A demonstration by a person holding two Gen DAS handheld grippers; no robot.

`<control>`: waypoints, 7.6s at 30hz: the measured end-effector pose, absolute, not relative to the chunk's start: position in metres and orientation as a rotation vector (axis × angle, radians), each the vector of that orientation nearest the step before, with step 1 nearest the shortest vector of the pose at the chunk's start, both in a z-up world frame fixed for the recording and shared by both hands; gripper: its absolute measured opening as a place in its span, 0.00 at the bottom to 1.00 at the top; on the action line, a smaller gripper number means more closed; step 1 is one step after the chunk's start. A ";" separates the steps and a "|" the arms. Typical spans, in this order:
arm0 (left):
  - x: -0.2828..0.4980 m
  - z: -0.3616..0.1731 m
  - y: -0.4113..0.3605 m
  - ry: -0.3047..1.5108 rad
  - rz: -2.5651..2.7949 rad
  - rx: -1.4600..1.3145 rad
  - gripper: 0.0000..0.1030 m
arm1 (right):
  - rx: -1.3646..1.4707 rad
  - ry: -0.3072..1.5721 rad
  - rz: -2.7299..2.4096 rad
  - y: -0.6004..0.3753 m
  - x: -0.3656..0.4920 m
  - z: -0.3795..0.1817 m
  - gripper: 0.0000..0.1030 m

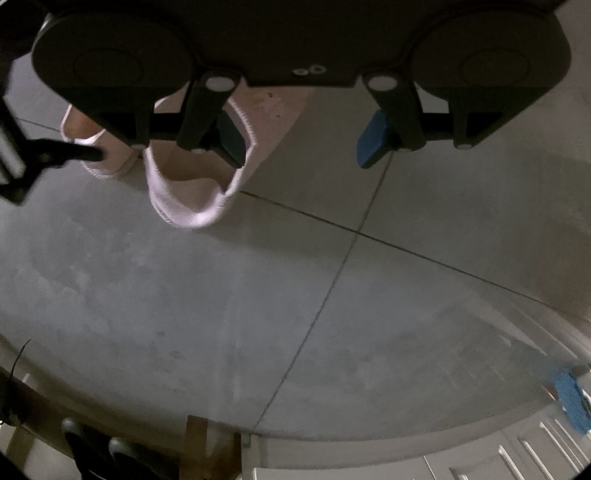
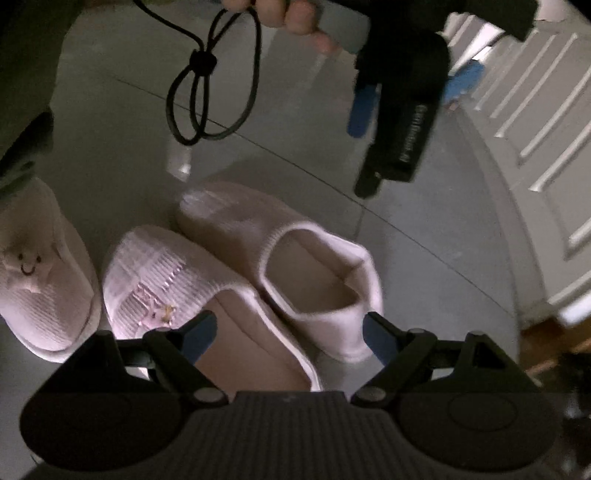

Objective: Organize scattered shoes
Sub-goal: 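Lower the right gripper onto the pink slippers while the left tool approaches them, then close the right gripper on the pink slippers' heels, pinching both together, then lift the pink slippers off the floor with the right gripper, then carry the pink slippers with the right gripper toward the wooden shoe rack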

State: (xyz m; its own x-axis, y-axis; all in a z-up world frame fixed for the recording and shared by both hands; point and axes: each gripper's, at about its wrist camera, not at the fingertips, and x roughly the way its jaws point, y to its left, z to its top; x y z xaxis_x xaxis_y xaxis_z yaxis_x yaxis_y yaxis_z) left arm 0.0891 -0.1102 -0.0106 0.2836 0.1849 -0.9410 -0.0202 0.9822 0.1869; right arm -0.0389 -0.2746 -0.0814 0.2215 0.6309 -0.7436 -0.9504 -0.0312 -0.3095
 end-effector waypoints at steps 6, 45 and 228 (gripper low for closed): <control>0.096 -0.010 -0.115 1.283 0.143 0.166 0.65 | -0.977 0.449 1.505 -0.251 -0.019 -0.092 0.84; -0.017 -0.072 -0.112 1.585 -0.161 0.329 0.65 | -1.042 0.648 1.643 -0.203 0.023 -0.090 0.82; 0.090 0.214 -0.357 1.058 -0.561 0.554 0.65 | 0.325 0.425 -0.537 -0.441 -0.025 0.157 0.13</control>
State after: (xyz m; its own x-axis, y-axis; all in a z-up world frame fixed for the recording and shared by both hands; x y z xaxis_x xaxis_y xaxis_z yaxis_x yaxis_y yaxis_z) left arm 0.0895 -0.3569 0.2141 0.3814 -0.1591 -0.9106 0.6648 0.7316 0.1507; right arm -0.0245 -0.4406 0.1574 0.7763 -0.4217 -0.4686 0.5531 0.8122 0.1854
